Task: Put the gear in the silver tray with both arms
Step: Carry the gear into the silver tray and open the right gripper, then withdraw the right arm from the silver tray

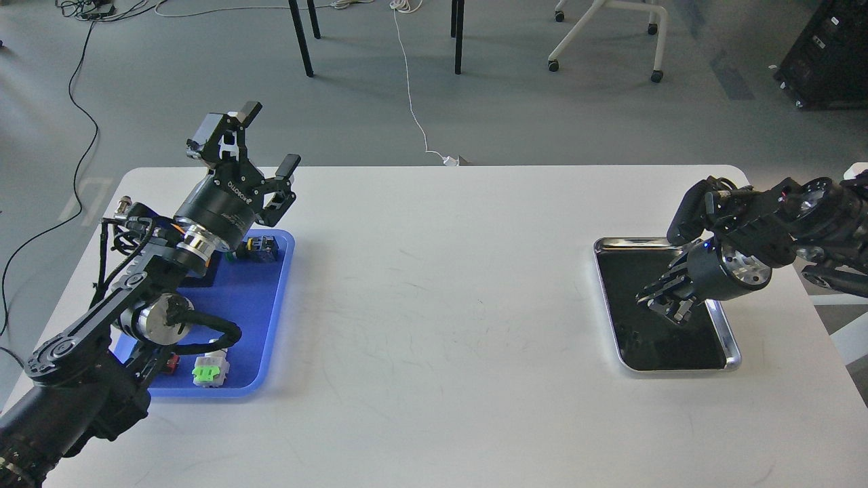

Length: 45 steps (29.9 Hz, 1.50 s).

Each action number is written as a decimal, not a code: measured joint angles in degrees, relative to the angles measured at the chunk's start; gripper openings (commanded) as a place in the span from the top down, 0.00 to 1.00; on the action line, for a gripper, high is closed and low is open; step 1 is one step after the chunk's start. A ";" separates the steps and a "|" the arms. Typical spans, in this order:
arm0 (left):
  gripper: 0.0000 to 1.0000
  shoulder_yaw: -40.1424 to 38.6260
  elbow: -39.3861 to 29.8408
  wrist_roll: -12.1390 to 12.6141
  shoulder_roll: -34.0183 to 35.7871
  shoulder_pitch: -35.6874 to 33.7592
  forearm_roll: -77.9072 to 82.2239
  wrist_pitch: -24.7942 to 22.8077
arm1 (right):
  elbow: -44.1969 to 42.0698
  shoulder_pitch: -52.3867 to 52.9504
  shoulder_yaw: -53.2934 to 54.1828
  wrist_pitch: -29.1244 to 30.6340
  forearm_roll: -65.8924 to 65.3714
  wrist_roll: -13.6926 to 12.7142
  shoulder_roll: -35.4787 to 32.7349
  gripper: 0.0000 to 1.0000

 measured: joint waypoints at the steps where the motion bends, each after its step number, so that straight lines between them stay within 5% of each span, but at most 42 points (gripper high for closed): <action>1: 0.01 0.01 0.00 0.00 -0.05 0.00 0.01 0.02 | -0.73 -0.75 0.04 -0.13 0.00 0.00 -0.01 0.83; 7: 0.01 0.01 0.00 0.03 0.06 -0.01 0.01 0.07 | -1.42 -2.24 0.24 -0.82 0.24 0.00 -0.07 0.73; 8: 0.01 0.01 0.00 0.06 0.11 -0.01 0.01 0.07 | -1.34 -2.26 0.26 -0.85 0.25 0.00 -0.07 0.62; 11: 0.01 0.01 0.00 0.06 0.19 -0.01 0.01 0.06 | -0.96 -2.29 0.26 -0.87 0.27 -0.01 -0.15 0.03; 22: 0.01 -0.02 -0.08 0.08 0.71 -0.15 0.01 -0.07 | 3.84 -1.56 8.40 -1.45 2.86 -0.01 -4.85 0.02; 30: 0.01 0.06 -0.10 0.01 0.65 0.18 0.01 -0.08 | 1.36 -7.43 27.04 -1.51 27.10 -0.02 -5.99 0.02; 39: 0.01 0.08 0.04 0.00 0.22 0.66 0.07 0.00 | -7.71 -29.44 53.09 -4.72 66.67 -0.02 9.30 0.02; 45: 0.01 -0.24 0.13 0.00 -0.05 1.32 0.34 0.08 | -9.32 -37.50 65.73 -5.24 80.87 -0.02 17.16 0.02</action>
